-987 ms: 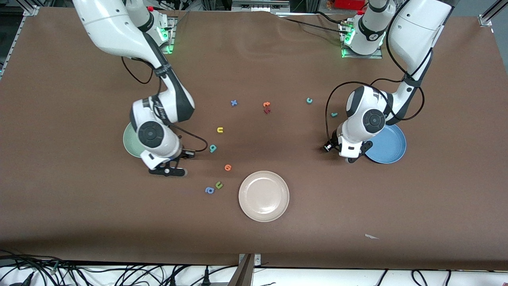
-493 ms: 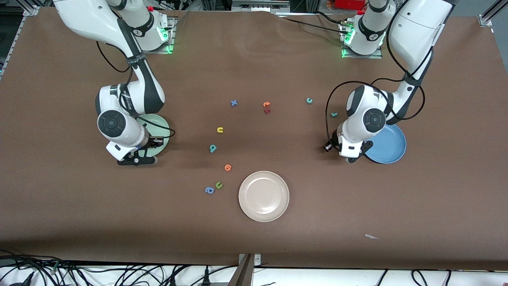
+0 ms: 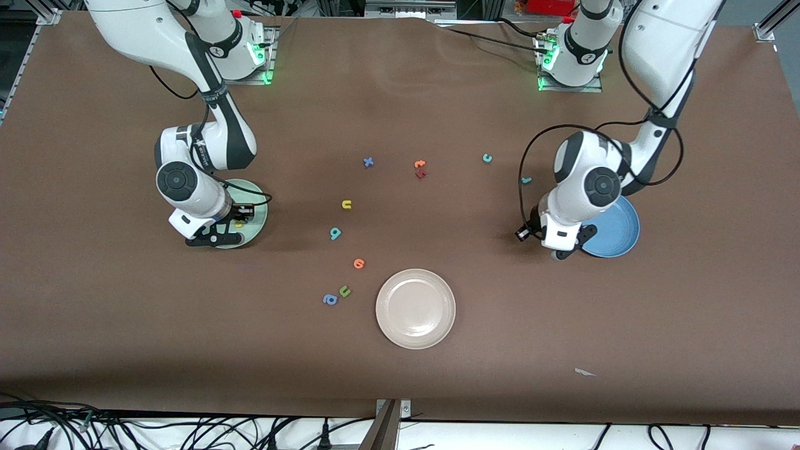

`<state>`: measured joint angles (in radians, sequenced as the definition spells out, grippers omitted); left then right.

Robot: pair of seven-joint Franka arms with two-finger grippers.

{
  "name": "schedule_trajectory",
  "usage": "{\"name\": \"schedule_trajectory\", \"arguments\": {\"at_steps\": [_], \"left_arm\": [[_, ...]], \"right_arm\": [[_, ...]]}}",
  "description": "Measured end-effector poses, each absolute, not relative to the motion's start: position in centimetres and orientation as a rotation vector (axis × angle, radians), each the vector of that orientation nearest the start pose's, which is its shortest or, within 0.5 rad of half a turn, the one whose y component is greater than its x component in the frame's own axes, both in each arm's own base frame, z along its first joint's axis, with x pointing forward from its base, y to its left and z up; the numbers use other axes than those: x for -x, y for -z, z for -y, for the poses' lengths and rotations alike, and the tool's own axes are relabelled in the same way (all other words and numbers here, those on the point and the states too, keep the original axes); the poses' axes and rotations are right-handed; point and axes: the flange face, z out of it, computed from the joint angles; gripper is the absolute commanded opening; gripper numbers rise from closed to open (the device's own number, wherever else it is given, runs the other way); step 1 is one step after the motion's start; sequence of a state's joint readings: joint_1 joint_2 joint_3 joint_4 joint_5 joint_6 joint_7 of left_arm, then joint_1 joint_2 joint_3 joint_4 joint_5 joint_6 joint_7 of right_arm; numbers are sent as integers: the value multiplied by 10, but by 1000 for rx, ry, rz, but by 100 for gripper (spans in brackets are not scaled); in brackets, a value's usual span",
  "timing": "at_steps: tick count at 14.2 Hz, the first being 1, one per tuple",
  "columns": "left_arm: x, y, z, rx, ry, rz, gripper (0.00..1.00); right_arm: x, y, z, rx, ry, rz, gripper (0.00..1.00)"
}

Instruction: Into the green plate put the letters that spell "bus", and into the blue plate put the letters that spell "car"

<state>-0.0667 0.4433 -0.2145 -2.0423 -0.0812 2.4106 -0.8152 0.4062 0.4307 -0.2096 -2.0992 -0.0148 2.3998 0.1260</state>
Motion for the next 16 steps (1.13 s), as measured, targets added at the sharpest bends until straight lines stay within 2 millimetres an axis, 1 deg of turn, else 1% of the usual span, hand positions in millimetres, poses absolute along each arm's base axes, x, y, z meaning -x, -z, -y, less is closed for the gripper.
{"name": "schedule_trajectory", "arguments": {"at_steps": [1,2,3,4,5,6,7,8,9,11,12,13,14,15,16], "left_arm": [[-569,-236,150,3083,-239,899,4],[-570,-249,134,3094,-268,822,4],[-569,-259,116,3104,-304,746,4],[-567,-268,95,3113,-350,666,4],[-565,-272,76,3121,-397,601,4],[-562,-273,58,3129,-441,545,5],[-559,-270,42,3139,-474,500,6],[-555,-265,27,3149,-499,462,6],[-549,-258,14,3158,-524,428,10],[-538,-244,-5,3168,-572,391,23],[-534,-237,-12,3170,-588,387,34],[-531,-230,-15,3172,-598,385,44],[-530,-222,-15,3175,-594,386,53],[-529,-215,-15,3178,-585,388,66],[-528,-209,-15,3180,-584,390,80]], "right_arm": [[-563,-217,-116,3246,-168,139,100],[-568,-232,-127,3243,-176,95,100],[-573,-250,-145,3239,-177,32,100],[-578,-267,-169,3229,-159,-44,100],[-579,-279,-195,3215,-135,-132,100],[-579,-286,-222,3196,-111,-236,100],[-577,-285,-246,3178,-102,-340,100],[-577,-280,-264,3160,-104,-444,100],[-580,-271,-278,3140,-108,-548,100],[-586,-253,-297,3106,-119,-700,99],[-589,-248,-302,3090,-117,-752,99],[-592,-246,-306,3072,-103,-790,95],[-595,-244,-308,3057,-89,-818,88],[-598,-243,-310,3044,-76,-834,76],[-598,-239,-314,3032,-62,-839,67]]}}
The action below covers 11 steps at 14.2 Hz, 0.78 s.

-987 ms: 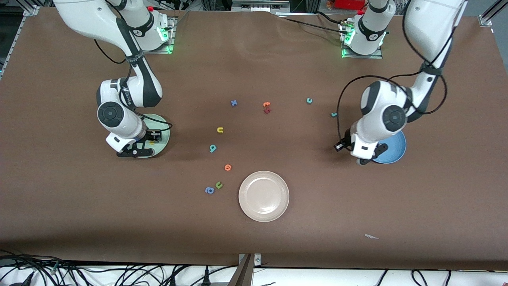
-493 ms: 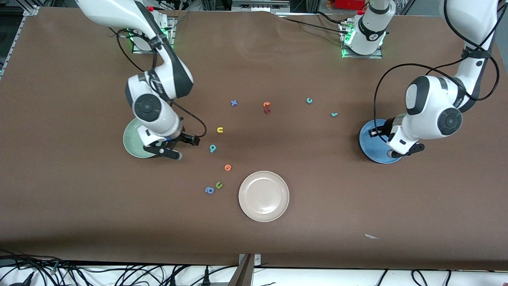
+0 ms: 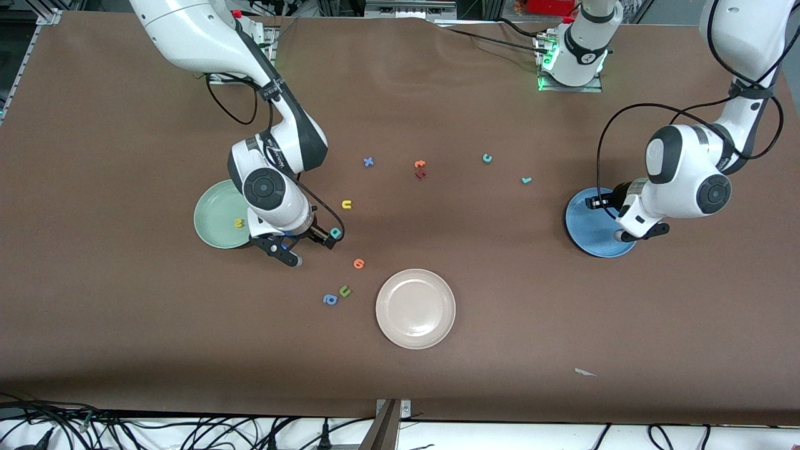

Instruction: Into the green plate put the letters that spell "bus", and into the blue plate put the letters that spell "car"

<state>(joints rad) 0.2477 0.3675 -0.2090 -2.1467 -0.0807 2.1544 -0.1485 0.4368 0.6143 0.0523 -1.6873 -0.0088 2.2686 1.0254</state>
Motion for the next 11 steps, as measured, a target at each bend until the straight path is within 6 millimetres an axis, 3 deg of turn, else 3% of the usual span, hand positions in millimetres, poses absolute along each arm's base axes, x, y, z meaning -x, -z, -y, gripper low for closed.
{"name": "schedule_trajectory", "arguments": {"at_steps": [1,4,6,11], "left_arm": [[-529,-207,-15,3181,-583,391,89],[-531,-211,-16,3185,-564,391,92],[-536,-225,-8,3190,-529,386,99],[-530,-276,81,3171,-502,368,99]], "right_arm": [[-596,-235,-320,3023,-52,-843,63],[-585,-219,-343,2995,-37,-893,62],[-579,-208,-352,2988,-45,-933,62],[-570,-181,-356,2985,-88,-1041,58]]}}
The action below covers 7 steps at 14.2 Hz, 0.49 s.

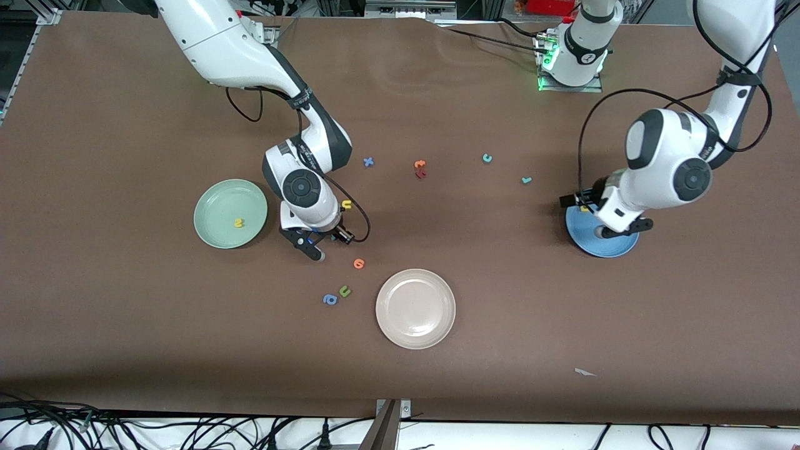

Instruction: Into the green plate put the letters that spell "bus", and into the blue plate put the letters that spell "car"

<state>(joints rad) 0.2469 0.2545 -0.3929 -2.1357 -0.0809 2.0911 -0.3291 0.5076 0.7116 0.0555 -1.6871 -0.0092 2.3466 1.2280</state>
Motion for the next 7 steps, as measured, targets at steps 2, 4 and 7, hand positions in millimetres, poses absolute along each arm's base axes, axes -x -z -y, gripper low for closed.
{"name": "schedule_trajectory", "arguments": {"at_steps": [2,4,7], "left_arm": [[-521,-280,107,3157,-513,381,99],[-506,-268,127,3168,-451,382,99],[-463,-229,135,3193,-311,371,99]], "right_arm": [[-570,-179,-355,2985,-90,-1048,39],[-570,-178,-355,2986,-90,-1048,30],[-570,-179,-355,2986,-88,-1047,23]]}}
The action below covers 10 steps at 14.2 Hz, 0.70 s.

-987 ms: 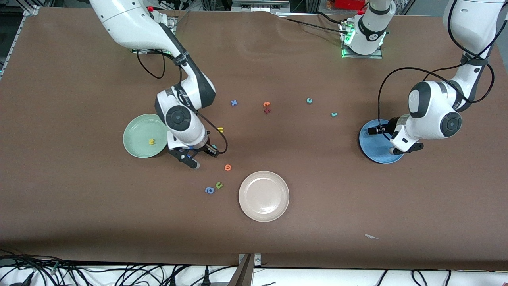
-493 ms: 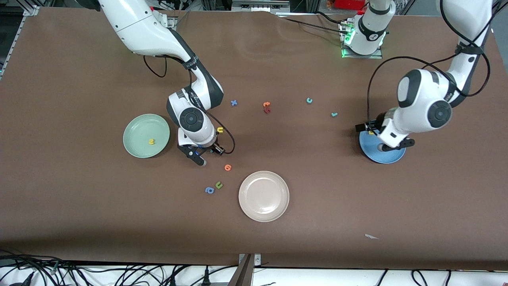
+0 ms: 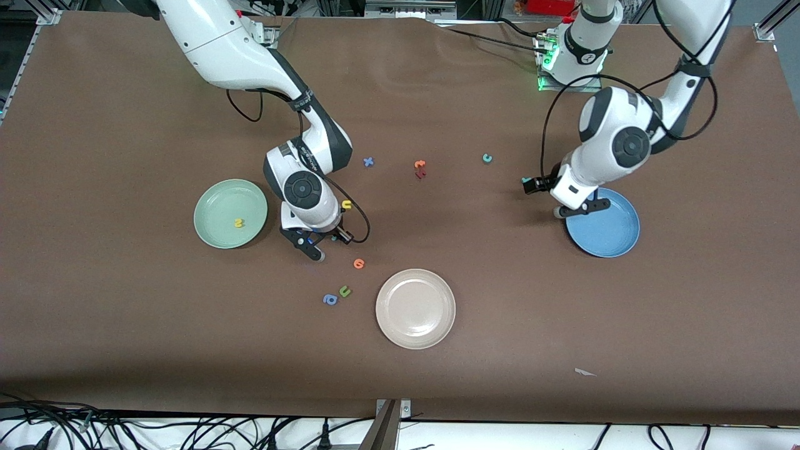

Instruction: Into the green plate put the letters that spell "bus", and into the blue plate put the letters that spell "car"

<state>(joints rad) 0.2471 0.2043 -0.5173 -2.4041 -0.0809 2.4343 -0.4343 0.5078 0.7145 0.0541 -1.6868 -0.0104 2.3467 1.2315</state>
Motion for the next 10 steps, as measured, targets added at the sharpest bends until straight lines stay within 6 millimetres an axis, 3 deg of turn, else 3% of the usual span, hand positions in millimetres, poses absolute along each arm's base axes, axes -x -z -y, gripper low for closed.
{"name": "schedule_trajectory", "arguments": {"at_steps": [3,5,7,10], "left_arm": [[-436,-207,131,3182,-323,367,89],[-428,-201,133,3175,-348,357,89],[-424,-197,141,3179,-339,364,79],[-421,-189,146,3183,-352,367,76]], "right_arm": [[-572,-180,-353,2989,-82,-1046,23],[-577,-191,-346,3032,-95,-1006,23],[-586,-220,-322,3128,-140,-881,23],[-597,-267,-265,3236,-211,-690,23]]}}
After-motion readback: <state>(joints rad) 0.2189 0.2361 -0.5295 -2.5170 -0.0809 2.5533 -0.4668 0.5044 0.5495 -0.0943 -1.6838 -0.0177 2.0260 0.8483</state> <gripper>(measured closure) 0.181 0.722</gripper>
